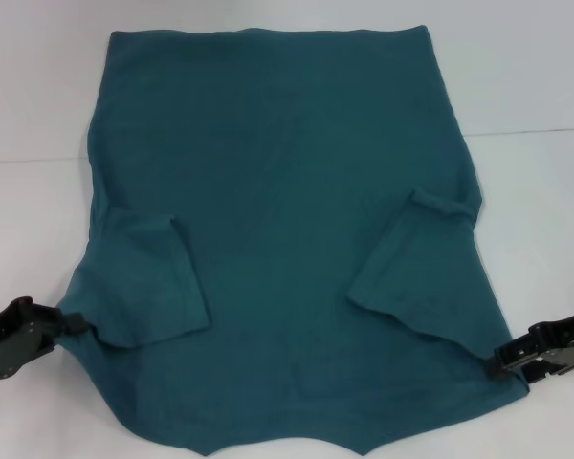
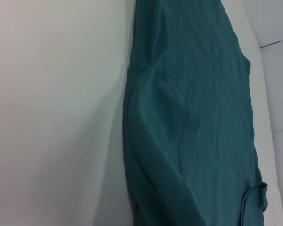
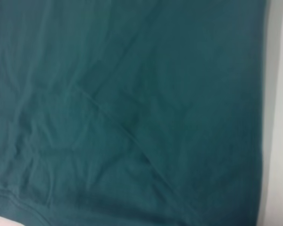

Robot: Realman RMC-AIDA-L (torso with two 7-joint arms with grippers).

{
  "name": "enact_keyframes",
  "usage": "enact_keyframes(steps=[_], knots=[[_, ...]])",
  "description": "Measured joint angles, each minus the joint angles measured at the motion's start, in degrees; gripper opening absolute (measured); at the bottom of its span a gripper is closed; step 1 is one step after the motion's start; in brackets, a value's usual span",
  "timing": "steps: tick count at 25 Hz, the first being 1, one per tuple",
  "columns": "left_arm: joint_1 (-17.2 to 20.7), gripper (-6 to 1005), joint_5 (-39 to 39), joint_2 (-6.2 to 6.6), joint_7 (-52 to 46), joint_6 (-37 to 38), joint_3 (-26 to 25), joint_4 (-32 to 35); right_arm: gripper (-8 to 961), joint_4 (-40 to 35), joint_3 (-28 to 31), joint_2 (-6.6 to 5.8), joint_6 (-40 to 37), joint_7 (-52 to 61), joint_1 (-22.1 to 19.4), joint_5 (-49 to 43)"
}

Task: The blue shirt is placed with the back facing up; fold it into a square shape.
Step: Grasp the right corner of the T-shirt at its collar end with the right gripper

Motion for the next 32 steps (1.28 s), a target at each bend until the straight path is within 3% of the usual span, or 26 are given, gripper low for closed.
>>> enact_keyframes(steps=[19, 32], knots=[[-0.2, 17, -0.1, 0.08, 0.0, 0.0, -0.2, -0.4, 765, 0.1, -0.1, 1.75, 0.2, 0.0, 2.3, 0.0], [-0.4, 16, -0.1, 0.15, 0.0, 0.1, 0.0, -0.4, 364, -0.1, -0.4, 1.77, 0.1, 0.1, 2.5, -0.1]])
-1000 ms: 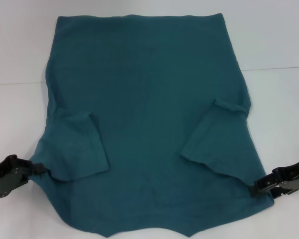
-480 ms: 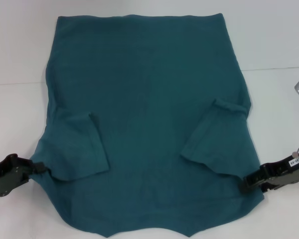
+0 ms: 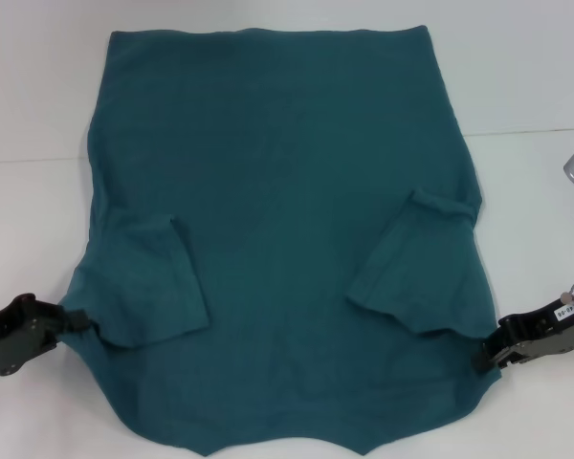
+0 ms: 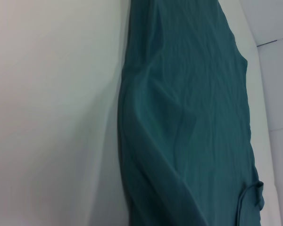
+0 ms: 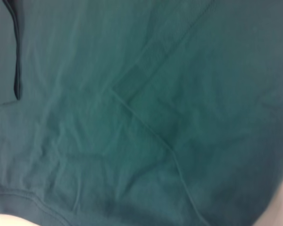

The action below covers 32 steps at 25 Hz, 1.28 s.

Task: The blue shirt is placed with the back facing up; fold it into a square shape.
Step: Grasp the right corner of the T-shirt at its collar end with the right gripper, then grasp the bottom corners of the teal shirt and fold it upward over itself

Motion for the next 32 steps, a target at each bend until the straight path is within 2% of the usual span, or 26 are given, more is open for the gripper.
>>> enact_keyframes(steps=[6, 11, 15, 18, 26, 32], knots=[[0.2, 15, 0.4, 0.12, 0.0, 1.8, 0.2, 0.4, 184, -0.4, 0.0, -0.46, -1.2, -0.4, -0.3, 0.0], [0.7, 15, 3.5, 0.83, -0.1, 6.0, 0.3, 2.7, 46, -1.3, 0.1, -1.87, -3.9, -0.9, -0.6, -0.1], [0.4, 15, 8.1, 1.21, -0.2, 9.5, 0.3, 4.0, 47, -3.1, 0.3, -2.92, -7.5, -1.0, -0.6, -0.1], [0.4, 15, 10.6, 1.16, -0.2, 12.1, 0.5, 4.9, 48, -4.3, 0.2, -2.94, -9.3, -1.0, -0.8, -0.1], [2.0, 14, 15.8, 0.91, 0.2, 18.5, 0.7, 8.0, 49, -6.8, 0.1, -2.06, -16.5, -1.3, -2.9, -0.7], [3.0, 15, 17.8, 0.76, 1.2, 22.7, 1.0, 9.4, 51, -11.3, 0.3, -0.05, -21.4, -2.1, -5.7, -0.6]])
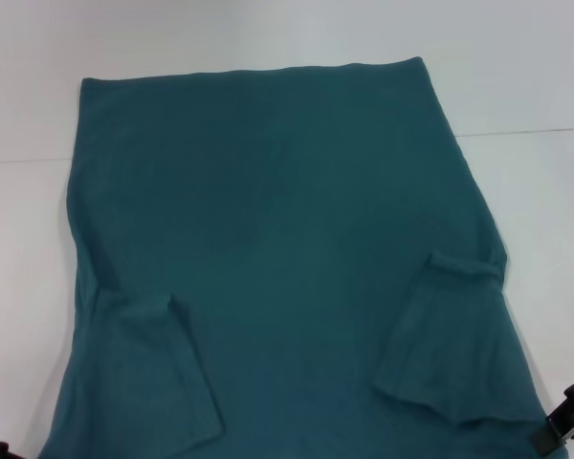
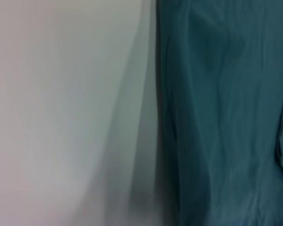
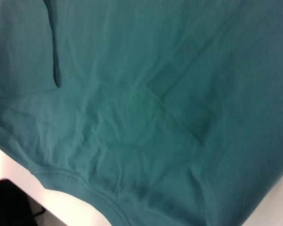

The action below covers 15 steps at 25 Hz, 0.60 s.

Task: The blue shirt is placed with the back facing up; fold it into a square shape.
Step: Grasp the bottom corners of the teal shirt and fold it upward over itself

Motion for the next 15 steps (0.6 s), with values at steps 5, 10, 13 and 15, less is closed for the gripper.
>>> enact_keyframes(steps=[5, 10, 13, 15], knots=[[-0.4, 16, -1.1, 0.23, 2.5, 4.0, -1.5, -0.2, 52, 0.2, 1.5, 0.3, -0.2, -2.5, 0.2, 1.6], [-2.4, 16, -4.0, 1.36, 3.1, 6.2, -3.5, -1.3, 53, 0.3, 5.8, -0.96, -1.2, -4.6, 0.9, 8.6], [-4.3, 16, -5.7, 2.11, 2.7, 6.3, -3.7, -2.6, 53, 0.3, 8.5, -1.85, -0.5, -4.5, 1.0, 11.7], [-5.0, 16, -6.1, 2.35, 2.6, 6.2, -3.7, -3.0, 54, 0.3, 10.3, -2.21, 0.5, -4.1, 1.3, 12.5]])
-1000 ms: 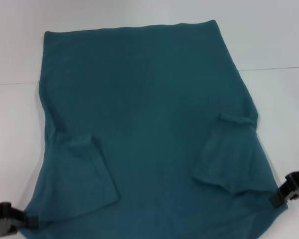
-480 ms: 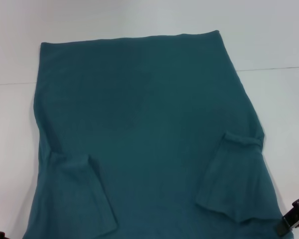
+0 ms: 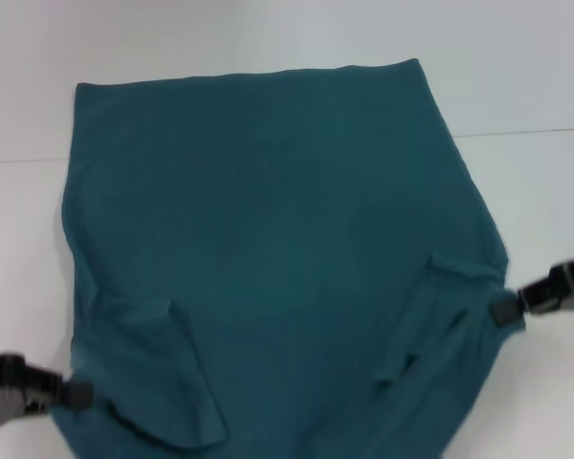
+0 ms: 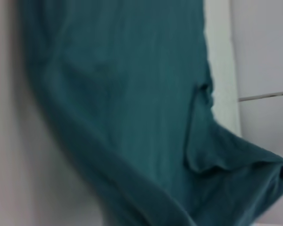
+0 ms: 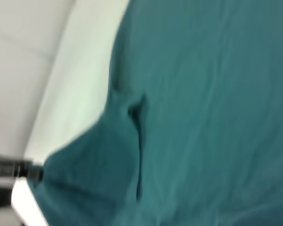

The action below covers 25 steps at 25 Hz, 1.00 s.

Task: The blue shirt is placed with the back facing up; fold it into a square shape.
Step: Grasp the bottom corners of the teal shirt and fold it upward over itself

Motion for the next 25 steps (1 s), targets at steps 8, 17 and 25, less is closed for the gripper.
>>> enact_keyframes(steps=[8, 17, 25], knots=[[-7.1, 16, -5.7, 2.19, -6.5, -8.7, -0.6, -3.3, 56, 0.0, 7.3, -0.5, 7.9, 3.0, 1.1, 2.2], [-13.2, 17, -7.9, 4.43, -10.4, -25.8, 0.8, -6.7, 58, 0.4, 7.2, 0.12, 22.8, 4.9, 1.6, 6.6], [-18.6, 17, -7.7, 4.32, -10.4, -42.6, 13.6, -11.4, 59, 9.0, 0.5, 0.45, 38.4, 1.5, 5.7, 6.5]])
